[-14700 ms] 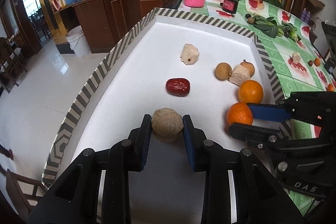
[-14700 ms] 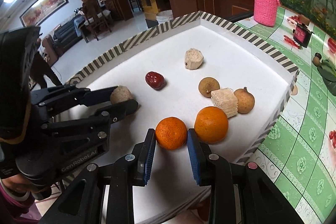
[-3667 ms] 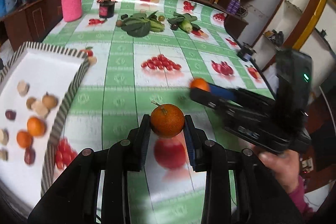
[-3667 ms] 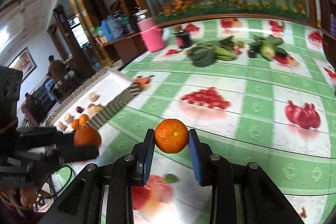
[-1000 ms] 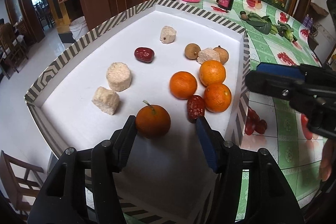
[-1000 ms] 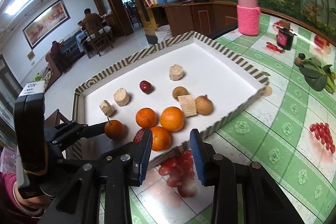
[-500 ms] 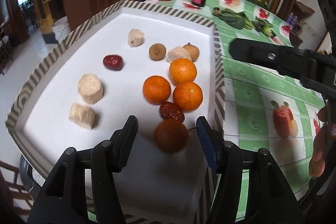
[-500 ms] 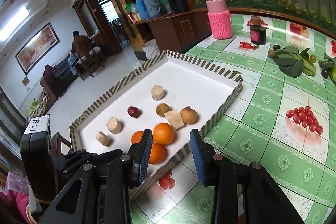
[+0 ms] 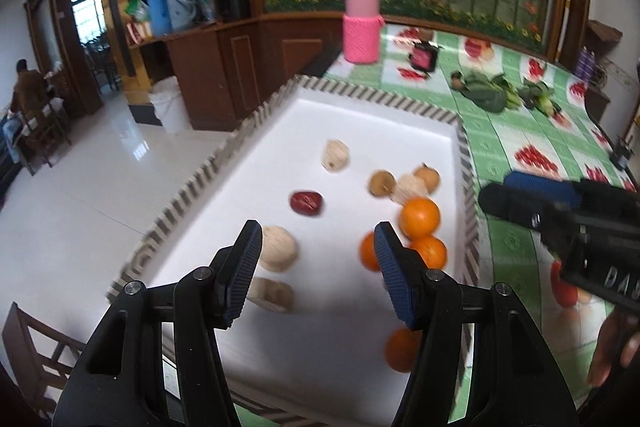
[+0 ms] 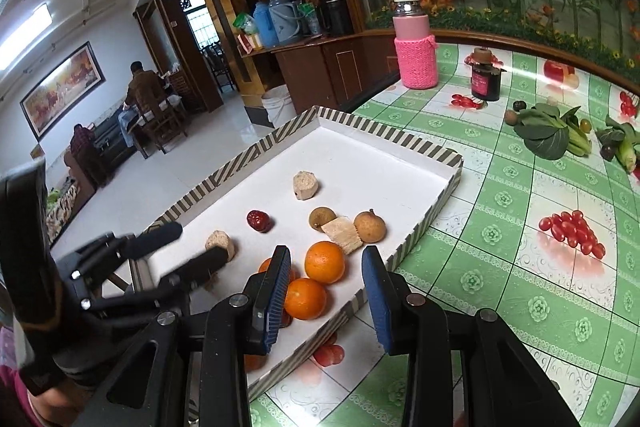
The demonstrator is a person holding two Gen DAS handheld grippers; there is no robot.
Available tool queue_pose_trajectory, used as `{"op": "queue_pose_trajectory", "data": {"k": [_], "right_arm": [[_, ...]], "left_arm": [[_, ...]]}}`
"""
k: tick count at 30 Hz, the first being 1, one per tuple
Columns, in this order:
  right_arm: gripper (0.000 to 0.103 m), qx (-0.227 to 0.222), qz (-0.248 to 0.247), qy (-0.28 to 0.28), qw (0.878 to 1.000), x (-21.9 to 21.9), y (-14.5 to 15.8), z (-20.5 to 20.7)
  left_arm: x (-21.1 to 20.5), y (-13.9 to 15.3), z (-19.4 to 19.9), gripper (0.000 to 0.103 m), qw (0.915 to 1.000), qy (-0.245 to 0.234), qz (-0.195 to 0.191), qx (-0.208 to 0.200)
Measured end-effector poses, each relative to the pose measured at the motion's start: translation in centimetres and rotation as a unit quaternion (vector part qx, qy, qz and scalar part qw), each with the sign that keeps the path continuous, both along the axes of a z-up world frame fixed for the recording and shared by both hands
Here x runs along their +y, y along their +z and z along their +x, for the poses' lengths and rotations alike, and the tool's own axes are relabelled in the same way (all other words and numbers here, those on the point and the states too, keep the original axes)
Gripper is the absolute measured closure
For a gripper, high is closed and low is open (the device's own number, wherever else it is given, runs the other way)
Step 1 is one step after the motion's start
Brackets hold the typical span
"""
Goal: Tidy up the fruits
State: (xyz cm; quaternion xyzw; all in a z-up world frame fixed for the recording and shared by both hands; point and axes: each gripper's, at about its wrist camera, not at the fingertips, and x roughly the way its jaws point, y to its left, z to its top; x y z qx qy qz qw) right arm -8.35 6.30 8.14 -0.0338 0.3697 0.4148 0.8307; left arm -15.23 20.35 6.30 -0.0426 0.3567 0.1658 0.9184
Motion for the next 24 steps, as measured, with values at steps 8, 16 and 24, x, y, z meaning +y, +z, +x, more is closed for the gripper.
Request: {"op": "queue_pose_trajectory", "data": {"k": [8, 16, 24], "right_arm": [[0.067, -0.002, -0.01, -0.005, 1.0, 0.2, -0.4, -0.7], [0.067, 0.005, -0.009, -0.004, 1.0, -0.2, -0.7, -1.0], [0.067, 0.008, -0.013, -0.001, 1.0, -0.1, -0.9, -1.4]], "left_arm": [[0.5, 0.9, -0.9, 0.045, 0.9993, 0.003, -0.004, -0.037], [0.2, 0.9, -1.1, 0.045, 0.9991, 0.017, 0.012, -0.038], [-0.1, 0.8, -1.4, 0.045, 0.9986, 0.021, 0.03, -0.037]]}}
